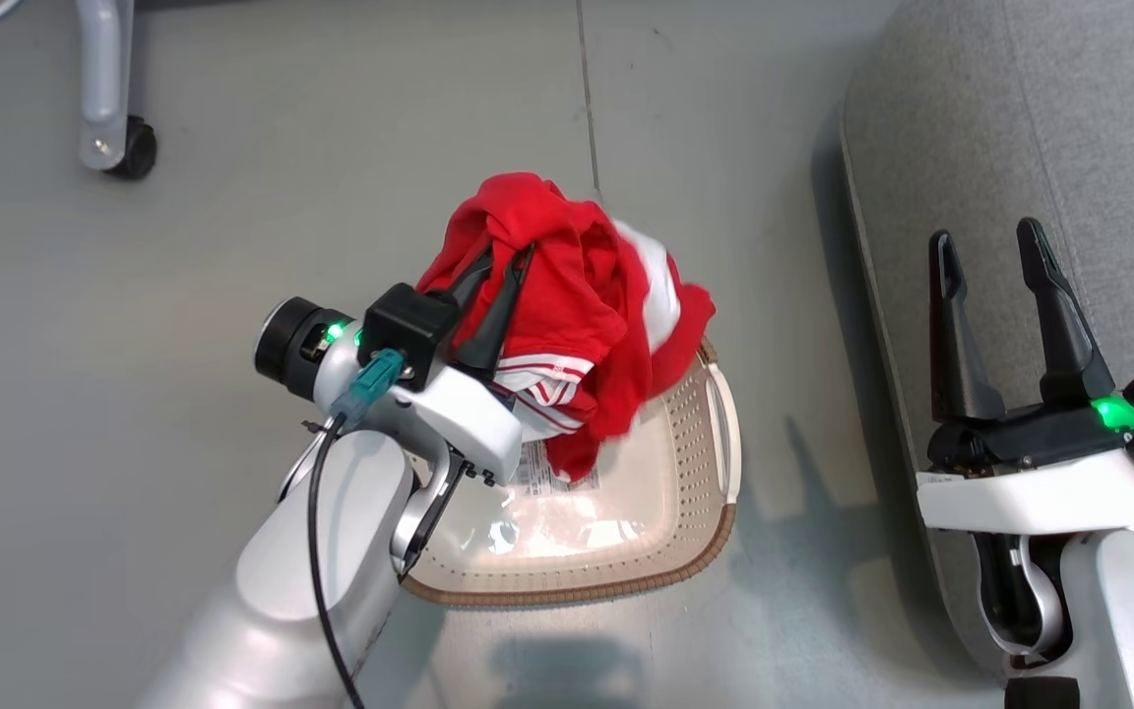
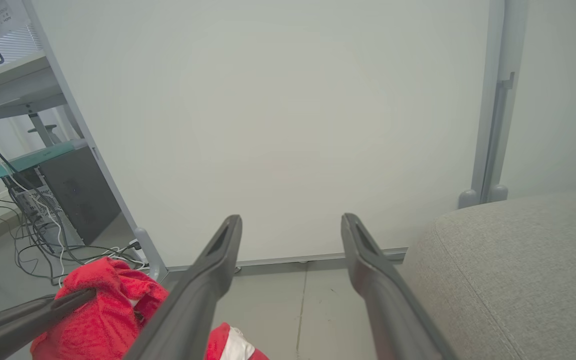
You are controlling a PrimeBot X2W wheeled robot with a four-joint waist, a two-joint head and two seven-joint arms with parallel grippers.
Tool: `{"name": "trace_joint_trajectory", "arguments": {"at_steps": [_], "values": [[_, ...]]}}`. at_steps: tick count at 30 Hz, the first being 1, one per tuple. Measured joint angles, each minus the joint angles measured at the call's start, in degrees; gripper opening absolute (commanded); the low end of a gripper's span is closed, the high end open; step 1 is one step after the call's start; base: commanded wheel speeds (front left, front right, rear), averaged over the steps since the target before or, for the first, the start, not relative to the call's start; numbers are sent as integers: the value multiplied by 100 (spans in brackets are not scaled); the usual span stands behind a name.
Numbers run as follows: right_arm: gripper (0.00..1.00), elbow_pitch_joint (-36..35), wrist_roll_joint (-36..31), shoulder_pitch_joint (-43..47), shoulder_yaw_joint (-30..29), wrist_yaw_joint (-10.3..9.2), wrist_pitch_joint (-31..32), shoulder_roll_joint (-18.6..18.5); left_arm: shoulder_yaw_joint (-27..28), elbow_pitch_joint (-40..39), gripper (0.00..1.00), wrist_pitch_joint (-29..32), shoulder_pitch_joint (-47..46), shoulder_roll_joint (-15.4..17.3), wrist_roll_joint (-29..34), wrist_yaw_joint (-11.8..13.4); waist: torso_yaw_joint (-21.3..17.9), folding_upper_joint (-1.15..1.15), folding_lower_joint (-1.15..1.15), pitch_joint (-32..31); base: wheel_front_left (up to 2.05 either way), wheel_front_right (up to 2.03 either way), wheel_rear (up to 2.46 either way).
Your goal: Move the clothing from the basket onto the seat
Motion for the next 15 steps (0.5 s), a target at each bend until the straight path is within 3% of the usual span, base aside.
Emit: {"name": "trace_joint_trajectory", "arguments": {"at_steps": [15], "values": [[100, 190, -65, 531, -75, 0, -1, -1, 419, -2543, 0, 268, 918, 637, -309, 498, 119, 0, 0, -869, 0, 0, 0]]}}
